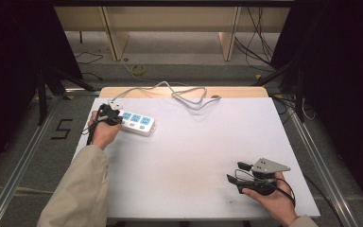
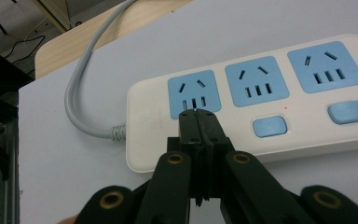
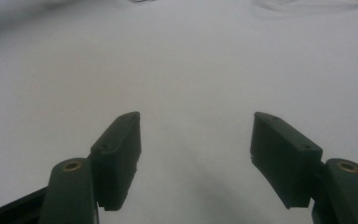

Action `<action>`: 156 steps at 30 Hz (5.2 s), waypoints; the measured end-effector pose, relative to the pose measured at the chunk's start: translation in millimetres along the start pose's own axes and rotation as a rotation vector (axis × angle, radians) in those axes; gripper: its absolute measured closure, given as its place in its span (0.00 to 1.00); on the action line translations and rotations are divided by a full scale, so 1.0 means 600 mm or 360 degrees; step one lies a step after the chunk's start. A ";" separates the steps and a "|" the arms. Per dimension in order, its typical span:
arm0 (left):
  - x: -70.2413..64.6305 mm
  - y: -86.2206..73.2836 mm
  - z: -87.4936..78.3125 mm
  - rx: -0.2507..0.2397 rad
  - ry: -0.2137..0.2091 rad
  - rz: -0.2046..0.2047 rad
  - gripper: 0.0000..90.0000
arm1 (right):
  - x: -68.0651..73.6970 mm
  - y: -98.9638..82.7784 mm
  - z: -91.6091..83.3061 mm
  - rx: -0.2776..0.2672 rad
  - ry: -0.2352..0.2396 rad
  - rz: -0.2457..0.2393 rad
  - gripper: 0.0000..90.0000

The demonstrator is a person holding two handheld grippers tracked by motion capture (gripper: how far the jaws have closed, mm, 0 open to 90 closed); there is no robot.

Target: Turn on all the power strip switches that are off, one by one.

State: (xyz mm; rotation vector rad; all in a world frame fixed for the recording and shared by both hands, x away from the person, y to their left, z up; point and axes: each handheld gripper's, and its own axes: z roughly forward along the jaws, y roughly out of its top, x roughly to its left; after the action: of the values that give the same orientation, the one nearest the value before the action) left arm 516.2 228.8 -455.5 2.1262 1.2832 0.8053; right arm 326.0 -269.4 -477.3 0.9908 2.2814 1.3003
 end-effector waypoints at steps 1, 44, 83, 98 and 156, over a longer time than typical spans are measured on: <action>0.000 0.000 0.001 0.0000 -0.0005 0.0004 1.00 | 0.000 0.000 0.000 0.0000 0.0000 0.0000 0.38; 0.000 0.010 0.025 0.0070 -0.0009 0.0048 1.00 | 0.003 0.001 -0.001 -0.0005 0.0009 -0.0007 0.38; 0.000 0.014 0.015 0.0024 -0.0039 -0.0025 1.00 | 0.003 0.002 -0.002 -0.0013 0.0009 -0.0013 0.38; -0.003 0.016 0.009 0.0045 -0.0056 -0.0031 1.00 | 0.003 0.002 -0.002 -0.0013 0.0010 -0.0012 0.38; -0.062 0.034 0.006 0.0053 -0.0157 0.0059 1.00 | 0.004 0.002 -0.001 -0.0012 0.0017 -0.0015 0.38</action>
State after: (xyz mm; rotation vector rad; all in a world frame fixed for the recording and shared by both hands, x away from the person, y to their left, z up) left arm 517.2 186.1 -451.9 2.1932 1.2178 0.6896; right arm 324.4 -267.2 -475.8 0.9714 2.2844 1.3122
